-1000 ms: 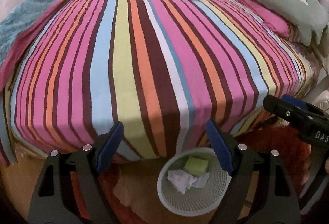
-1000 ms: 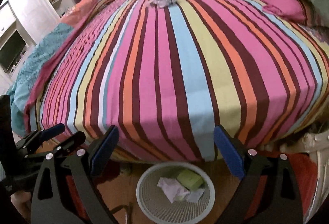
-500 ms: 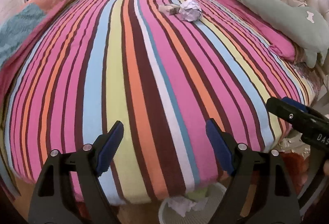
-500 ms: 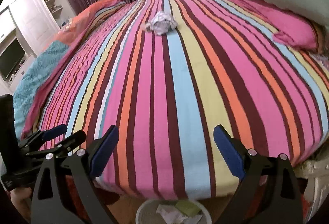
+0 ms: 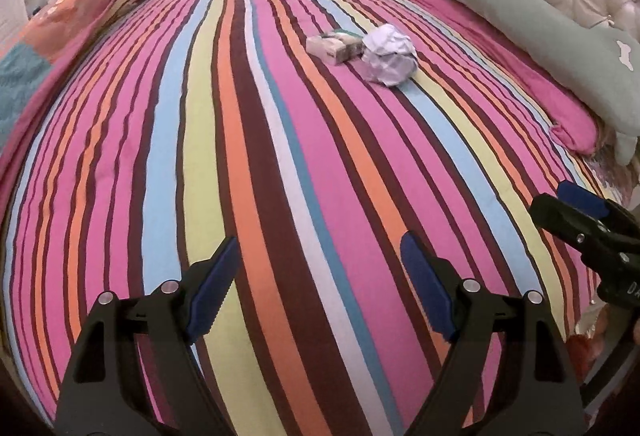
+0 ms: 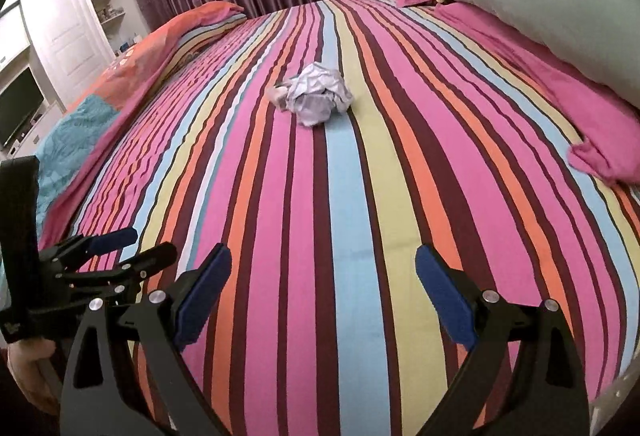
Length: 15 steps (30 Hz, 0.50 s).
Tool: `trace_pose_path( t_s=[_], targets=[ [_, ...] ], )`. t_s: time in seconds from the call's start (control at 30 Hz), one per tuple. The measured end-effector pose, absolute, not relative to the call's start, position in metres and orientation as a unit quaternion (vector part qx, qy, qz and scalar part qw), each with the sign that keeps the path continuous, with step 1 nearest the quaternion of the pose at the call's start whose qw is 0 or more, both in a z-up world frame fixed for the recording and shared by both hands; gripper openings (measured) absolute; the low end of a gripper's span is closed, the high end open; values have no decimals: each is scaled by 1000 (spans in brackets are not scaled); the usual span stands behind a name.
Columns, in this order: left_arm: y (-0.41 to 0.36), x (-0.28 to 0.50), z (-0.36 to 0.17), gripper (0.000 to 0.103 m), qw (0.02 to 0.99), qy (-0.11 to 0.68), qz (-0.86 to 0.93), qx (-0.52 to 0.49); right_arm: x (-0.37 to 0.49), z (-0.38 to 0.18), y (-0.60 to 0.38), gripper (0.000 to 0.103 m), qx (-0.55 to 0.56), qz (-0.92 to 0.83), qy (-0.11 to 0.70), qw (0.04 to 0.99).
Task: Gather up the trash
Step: 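Move both tools back toward the tissue pack and crumpled paper on the bed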
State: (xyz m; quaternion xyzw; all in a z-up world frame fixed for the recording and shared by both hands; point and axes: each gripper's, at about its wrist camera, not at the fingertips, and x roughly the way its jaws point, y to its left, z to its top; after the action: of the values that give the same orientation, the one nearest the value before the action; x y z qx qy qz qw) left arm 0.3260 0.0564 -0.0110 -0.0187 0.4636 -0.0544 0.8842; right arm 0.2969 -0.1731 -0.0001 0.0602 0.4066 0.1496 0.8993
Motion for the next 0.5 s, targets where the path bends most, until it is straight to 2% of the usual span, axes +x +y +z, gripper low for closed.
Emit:
trace_pose_path(
  t_s=[0.5],
  targets=[
    [70,436,-17,80,879,468,-77,-37,371,-8,-157,89,41,163,409,897]
  ],
)
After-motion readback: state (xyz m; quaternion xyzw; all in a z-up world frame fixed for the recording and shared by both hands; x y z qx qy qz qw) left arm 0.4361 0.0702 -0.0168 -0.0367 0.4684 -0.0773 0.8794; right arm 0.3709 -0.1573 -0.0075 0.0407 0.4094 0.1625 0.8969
